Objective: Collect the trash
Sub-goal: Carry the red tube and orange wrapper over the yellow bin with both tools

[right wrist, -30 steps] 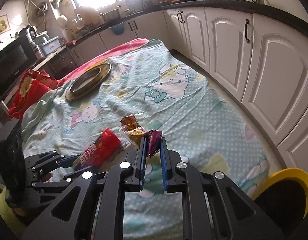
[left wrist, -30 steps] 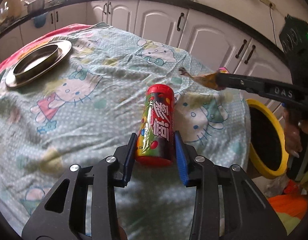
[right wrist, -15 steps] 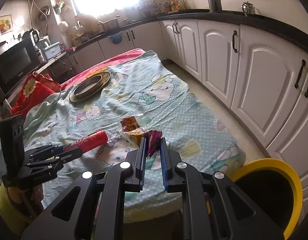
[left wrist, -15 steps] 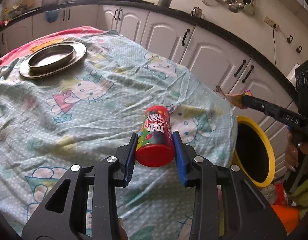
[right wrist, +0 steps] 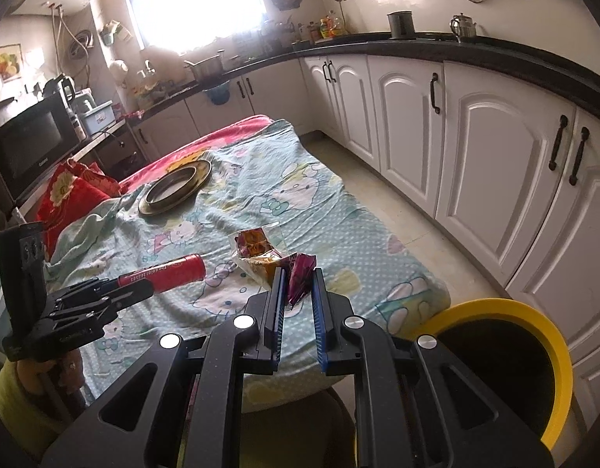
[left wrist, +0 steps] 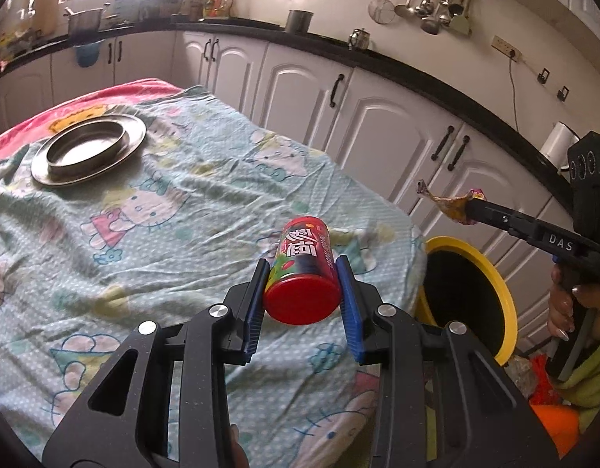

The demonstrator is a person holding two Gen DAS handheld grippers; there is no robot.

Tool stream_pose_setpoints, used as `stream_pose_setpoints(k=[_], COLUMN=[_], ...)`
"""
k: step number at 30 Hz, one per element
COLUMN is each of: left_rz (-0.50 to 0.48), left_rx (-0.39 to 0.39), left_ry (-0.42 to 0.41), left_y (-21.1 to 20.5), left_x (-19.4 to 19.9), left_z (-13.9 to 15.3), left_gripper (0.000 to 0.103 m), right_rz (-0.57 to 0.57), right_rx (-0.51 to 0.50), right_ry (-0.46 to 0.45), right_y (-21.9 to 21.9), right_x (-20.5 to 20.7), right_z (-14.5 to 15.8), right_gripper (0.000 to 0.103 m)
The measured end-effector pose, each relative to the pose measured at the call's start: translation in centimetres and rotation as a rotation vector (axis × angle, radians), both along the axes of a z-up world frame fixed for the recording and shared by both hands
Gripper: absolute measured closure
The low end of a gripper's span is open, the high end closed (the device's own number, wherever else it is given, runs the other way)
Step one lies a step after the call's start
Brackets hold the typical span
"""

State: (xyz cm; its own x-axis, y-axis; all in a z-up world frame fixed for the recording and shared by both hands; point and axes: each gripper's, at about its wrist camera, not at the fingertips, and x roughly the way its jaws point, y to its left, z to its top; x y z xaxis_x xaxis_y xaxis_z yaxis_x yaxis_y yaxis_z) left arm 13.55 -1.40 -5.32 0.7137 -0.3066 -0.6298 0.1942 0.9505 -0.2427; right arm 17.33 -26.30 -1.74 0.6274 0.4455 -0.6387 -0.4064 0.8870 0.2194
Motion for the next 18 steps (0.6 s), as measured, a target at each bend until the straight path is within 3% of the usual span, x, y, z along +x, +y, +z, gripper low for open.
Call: stream_pose_setpoints(k=[18], left_rz=[-0.112], left_rx=[0.028], left_ry=[-0.049], left_y=[-5.4], left_x=[-0.6], left_z=[2.0], left_gripper=[0.076], right_rz=[-0.092], right_rx=[0.041], right_ry=[-0.033], right_y=[-4.6], right_x=[-2.9], right_z=[1.5], right_gripper=[0.090])
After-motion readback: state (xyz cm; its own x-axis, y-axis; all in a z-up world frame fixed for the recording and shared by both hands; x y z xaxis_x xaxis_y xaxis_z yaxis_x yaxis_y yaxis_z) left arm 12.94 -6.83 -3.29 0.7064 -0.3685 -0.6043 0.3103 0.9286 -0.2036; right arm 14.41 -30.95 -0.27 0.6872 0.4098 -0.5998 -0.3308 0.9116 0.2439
